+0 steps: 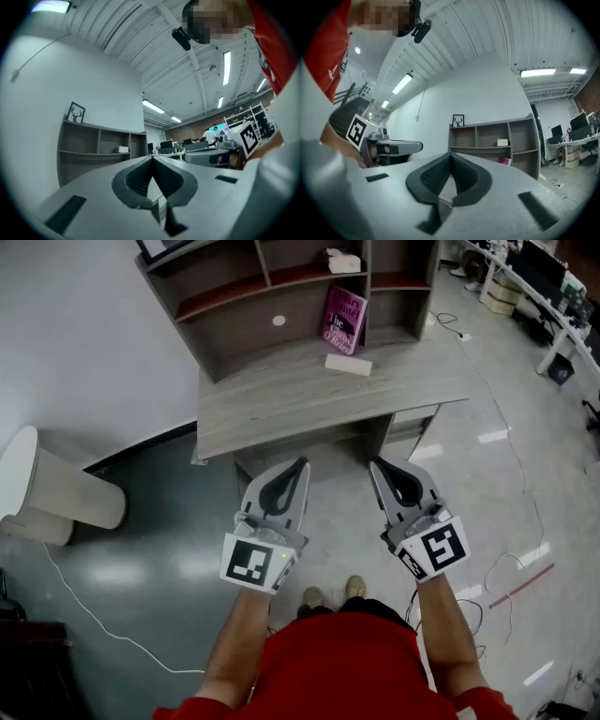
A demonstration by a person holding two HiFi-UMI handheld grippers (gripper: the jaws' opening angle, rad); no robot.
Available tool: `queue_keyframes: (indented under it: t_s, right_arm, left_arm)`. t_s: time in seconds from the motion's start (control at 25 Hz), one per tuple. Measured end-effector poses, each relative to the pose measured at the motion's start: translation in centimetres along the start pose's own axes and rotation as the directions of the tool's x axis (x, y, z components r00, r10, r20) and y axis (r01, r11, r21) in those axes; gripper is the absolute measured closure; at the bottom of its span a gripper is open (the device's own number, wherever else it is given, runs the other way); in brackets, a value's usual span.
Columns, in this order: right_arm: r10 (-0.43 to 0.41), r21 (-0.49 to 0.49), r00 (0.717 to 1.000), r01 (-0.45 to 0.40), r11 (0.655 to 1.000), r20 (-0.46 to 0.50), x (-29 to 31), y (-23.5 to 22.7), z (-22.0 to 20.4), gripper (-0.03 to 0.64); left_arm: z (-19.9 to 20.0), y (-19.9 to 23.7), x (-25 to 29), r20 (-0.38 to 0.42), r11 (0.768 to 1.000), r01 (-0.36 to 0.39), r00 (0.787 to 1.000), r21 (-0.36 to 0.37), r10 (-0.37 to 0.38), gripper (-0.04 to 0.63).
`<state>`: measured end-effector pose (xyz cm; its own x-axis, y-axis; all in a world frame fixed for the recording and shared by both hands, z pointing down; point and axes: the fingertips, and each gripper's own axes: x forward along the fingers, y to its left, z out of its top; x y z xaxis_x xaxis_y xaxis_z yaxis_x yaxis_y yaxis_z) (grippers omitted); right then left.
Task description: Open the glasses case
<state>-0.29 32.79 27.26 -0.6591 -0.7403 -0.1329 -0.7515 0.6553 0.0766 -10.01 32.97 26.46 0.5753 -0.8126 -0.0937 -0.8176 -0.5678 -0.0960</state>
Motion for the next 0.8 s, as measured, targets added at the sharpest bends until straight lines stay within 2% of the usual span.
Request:
queue_keyframes:
  t_s: [0.16,0.8]
  right_arm:
    - [0.019,0.020,0.999,-0.019,1.000,0.028,-0.6,-0.7,0.3,0.612]
    - [0.075,0.028,0.997,-0.075,0.997,0.028,-1.3,-7.3,-1.3,0.612]
  left_arm:
    - [0.7,-0.6,1.0,0.038,1.000,-0.015,0.999,0.007,0.015,0.586]
    - [-0.6,-2.5,6.6,0.008,0.997,-0.075,0.997,0.036,0.075,0.588]
